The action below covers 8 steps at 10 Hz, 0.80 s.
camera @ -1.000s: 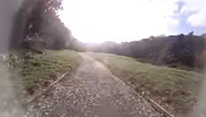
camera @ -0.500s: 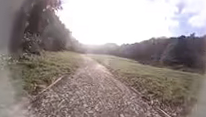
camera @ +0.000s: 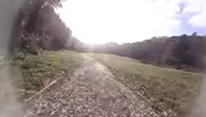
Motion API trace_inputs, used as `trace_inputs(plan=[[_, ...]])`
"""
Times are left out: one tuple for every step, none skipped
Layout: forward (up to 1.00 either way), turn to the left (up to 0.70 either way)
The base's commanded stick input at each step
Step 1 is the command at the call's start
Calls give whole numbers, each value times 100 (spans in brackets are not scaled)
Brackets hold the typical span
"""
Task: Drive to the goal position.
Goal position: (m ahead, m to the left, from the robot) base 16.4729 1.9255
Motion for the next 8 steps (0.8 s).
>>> trace_inputs(plan=[[70, 0], [70, 0], [70, 0], [70, 4], [70, 10], [70, 13], [70, 7], [70, 2]])
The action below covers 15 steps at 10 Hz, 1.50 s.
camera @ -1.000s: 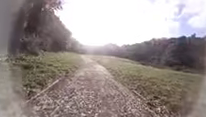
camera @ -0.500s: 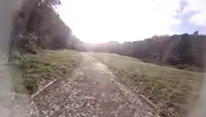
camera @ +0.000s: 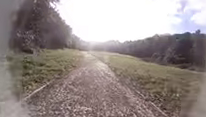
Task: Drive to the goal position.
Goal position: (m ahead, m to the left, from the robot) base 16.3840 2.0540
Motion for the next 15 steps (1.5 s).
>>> trace_inputs(plan=[[70, 1], [70, 0], [70, 0], [70, 0], [70, 0], [70, 0], [70, 0], [70, 0], [70, 0], [70, 0], [70, 0], [70, 0], [70, 0], [70, 0], [70, 0]])
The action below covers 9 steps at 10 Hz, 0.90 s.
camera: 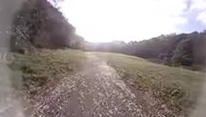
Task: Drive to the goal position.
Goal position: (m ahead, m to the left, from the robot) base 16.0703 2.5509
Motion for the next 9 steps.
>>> trace_inputs(plan=[[70, 0], [70, 0], [70, 0], [70, 0], [70, 0], [70, 0], [70, 0], [70, 0], [70, 1]])
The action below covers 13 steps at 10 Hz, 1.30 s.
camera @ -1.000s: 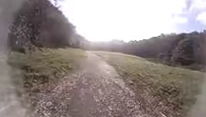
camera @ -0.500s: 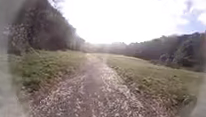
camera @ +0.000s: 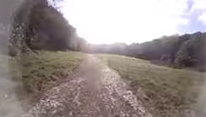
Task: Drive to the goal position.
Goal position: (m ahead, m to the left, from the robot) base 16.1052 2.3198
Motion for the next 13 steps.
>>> trace_inputs(plan=[[70, 14], [70, 14], [70, 5], [70, 3], [70, 0], [70, 0], [70, 0], [70, 0], [70, 0], [70, 0], [70, 0], [70, 0], [70, 0]])
